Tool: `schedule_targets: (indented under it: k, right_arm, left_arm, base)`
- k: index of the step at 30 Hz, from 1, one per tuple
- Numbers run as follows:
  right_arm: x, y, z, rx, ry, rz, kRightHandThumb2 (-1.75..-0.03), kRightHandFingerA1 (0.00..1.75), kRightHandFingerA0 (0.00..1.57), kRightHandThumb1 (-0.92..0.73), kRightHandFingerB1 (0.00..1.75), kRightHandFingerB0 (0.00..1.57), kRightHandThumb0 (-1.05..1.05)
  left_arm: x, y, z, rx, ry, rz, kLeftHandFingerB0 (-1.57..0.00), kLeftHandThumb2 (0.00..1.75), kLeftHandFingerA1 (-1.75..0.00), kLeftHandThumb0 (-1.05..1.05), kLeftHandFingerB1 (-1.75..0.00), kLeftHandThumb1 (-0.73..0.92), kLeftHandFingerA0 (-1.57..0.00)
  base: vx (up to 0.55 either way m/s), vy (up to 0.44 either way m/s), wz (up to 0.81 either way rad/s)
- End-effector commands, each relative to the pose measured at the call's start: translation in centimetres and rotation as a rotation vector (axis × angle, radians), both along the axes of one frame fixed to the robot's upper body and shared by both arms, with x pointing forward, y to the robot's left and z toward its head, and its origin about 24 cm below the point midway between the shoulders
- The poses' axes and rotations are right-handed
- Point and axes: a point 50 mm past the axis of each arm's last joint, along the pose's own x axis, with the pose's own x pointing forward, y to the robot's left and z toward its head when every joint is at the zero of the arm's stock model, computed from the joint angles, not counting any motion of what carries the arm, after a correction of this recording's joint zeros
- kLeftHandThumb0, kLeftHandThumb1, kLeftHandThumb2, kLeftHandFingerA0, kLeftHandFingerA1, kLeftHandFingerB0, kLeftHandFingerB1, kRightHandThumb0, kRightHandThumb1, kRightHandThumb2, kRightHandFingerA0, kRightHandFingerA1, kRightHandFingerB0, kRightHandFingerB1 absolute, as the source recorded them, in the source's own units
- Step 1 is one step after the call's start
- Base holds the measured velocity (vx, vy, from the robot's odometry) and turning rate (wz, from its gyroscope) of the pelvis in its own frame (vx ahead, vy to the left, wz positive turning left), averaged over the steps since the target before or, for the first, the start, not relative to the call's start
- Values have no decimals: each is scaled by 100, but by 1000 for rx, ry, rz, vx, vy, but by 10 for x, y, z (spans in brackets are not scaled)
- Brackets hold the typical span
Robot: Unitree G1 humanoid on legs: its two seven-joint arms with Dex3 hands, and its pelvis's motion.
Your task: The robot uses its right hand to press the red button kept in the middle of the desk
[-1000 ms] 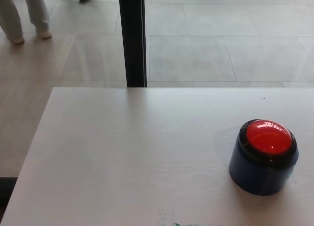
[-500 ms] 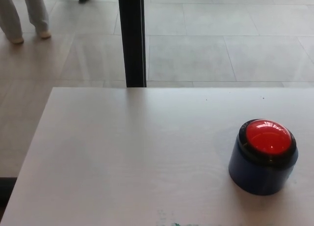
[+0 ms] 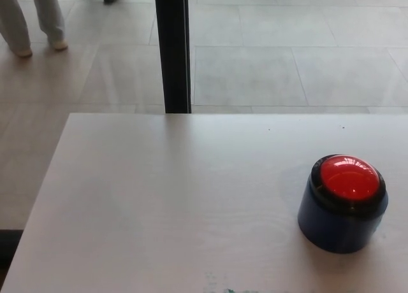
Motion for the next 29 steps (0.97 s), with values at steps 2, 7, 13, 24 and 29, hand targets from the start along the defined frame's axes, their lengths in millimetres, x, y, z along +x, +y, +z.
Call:
schedule_targets:
  k: [2, 7, 13, 24, 29]
  right_arm:
    - [0, -4, 6, -36, -32, -11, -91, 95, 47, -58, 52, 8, -67]
    - [-2, -4, 7, -19, -26, 32, -61, 71, 13, -75, 45, 7, -65]
    - [-8, -3, 9, -16, 13, 102, -62, 69, 21, -73, 47, 25, -65]
    - [-5, -1, 15, -32, -40, 197, -91, 73, 37, -55, 51, 12, -72]
    - [-4, -4, 14, -26, -60, 176, -92, 71, 33, -53, 52, 16, -69]
  left_arm:
    - [0, 4, 5, -12, -14, -33, -8, 97, -43, -80, -38, 57, -2]
    - [2, 2, 5, 45, 27, -136, -22, 63, -32, -81, -30, 76, -1]
    - [-4, 2, 2, -87, -53, -42, -15, 94, -29, -79, -41, 53, -1]
    - [4, -1, 3, -109, -63, -85, -16, 89, -50, -78, -46, 52, -6]
    - [3, -1, 1, -114, -62, -57, -26, 60, -48, -75, -35, 64, -28]
  base:
    - [0, 0, 0]
    - [0, 0, 0]
    - [0, 0, 0]
    - [0, 0, 0]
    - [0, 0, 0]
